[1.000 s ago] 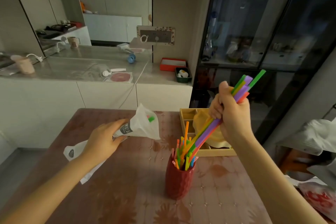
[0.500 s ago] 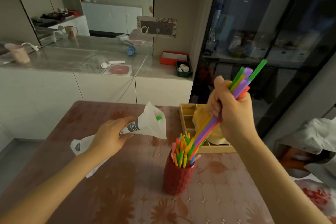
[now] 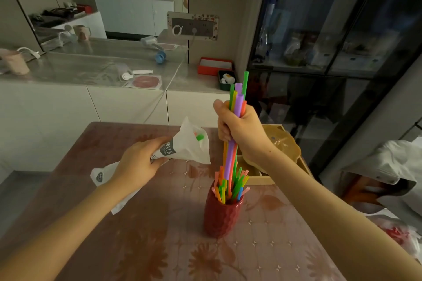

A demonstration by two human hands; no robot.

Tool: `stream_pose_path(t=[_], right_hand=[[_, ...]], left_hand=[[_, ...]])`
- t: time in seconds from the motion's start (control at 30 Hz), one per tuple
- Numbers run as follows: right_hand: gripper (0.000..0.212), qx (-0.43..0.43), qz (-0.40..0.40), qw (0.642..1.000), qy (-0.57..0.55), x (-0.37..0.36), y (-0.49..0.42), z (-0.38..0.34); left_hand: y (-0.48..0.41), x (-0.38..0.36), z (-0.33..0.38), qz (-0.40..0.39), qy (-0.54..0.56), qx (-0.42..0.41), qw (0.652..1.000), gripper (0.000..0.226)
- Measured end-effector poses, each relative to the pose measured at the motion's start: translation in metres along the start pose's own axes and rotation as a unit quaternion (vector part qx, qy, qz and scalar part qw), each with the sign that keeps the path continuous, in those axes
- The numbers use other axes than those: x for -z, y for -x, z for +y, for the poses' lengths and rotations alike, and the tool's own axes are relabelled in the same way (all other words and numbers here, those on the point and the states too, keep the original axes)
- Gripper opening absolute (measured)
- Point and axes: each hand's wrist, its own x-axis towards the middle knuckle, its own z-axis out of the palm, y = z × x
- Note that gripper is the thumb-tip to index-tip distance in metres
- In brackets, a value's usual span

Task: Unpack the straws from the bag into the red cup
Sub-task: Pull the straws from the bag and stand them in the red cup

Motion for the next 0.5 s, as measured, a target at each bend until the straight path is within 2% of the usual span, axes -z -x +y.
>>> stream_pose_path(t=[0.1,0.23,0.37,0.43,0.5], right_hand=[[0.046,-0.016,-0.025,0.999,0.032,0.004,0.001,0.015],[0.04,-0.055,-0.008,0.996,0.072,0.012,0.016,0.04],[0.011,-0.077,-0.004,0.994,0.072,0.021,0.028,0.056],[0.02,-0.088,0.001,0.995,0.048,0.027,0.031,0.062],[0.019,-0.1,-0.01,0.991,0.087,0.028,0.036,0.066]], left_hand=[[0.001,0.0,-0.002,0.007,0.0,-0.001,1.0,0.041],[0.002,-0.001,-0.005,0.005,0.002,0.001,1.0,0.042],[0.003,-0.003,-0.007,-0.001,0.005,-0.001,1.0,0.042],[0.003,-0.005,-0.007,-0.001,0.008,-0.005,1.0,0.042],[0.003,-0.006,-0.006,0.0,0.008,-0.011,1.0,0.042]])
